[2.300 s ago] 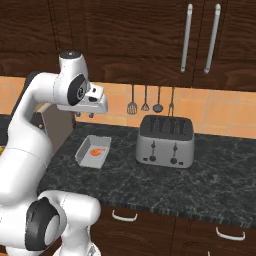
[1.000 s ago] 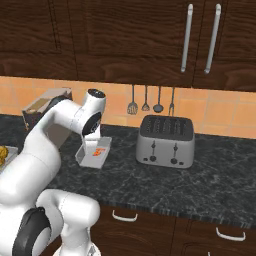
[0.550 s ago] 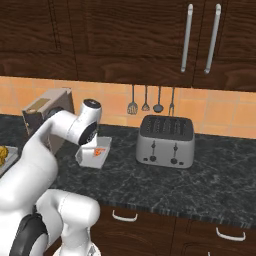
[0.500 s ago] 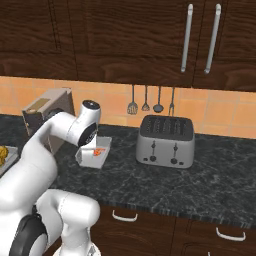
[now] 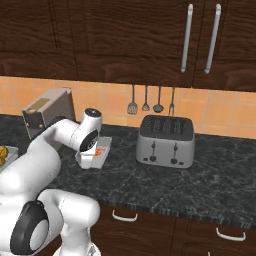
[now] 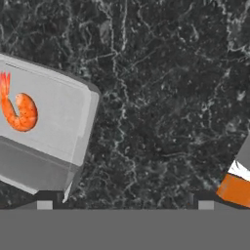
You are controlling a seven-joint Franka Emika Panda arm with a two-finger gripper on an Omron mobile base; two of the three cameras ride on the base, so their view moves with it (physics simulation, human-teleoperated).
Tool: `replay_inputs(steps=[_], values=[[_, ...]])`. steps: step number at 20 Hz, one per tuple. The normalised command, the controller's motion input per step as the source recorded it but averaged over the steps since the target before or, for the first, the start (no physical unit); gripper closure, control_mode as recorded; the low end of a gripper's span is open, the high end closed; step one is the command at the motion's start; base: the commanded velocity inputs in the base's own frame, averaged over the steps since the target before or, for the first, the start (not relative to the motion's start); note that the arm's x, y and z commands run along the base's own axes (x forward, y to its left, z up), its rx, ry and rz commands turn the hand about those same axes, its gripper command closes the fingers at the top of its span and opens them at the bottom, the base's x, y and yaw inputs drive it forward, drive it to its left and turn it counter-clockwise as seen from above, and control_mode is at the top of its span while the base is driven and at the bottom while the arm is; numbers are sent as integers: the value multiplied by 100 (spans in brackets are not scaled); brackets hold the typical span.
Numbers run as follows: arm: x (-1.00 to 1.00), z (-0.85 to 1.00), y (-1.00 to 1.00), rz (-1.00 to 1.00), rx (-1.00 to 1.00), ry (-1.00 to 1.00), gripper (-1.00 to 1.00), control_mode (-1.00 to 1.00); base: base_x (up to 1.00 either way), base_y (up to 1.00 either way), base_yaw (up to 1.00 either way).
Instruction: Take the meat container that has the shrimp and place it on the second highest rack of the freezer. Then take the vegetable container that has the squashs and place it on the highest rack of the freezer.
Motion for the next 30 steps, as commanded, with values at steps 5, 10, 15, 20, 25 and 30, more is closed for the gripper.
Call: replay_inputs(steps=[5,10,15,20,25,30], values=[[1,-19,0,0,0,0,-100,-100,0,0,0],[22,-26,0,-2,0,0,-100,-100,0,0,0],[39,-25,-1,-6,0,1,-100,-100,0,0,0],[36,-23,-1,-6,0,2,-100,-100,0,0,0],[24,-29,0,-4,0,2,-100,-100,0,0,0],[-4,-68,5,-1,0,0,100,-100,0,0,0]])
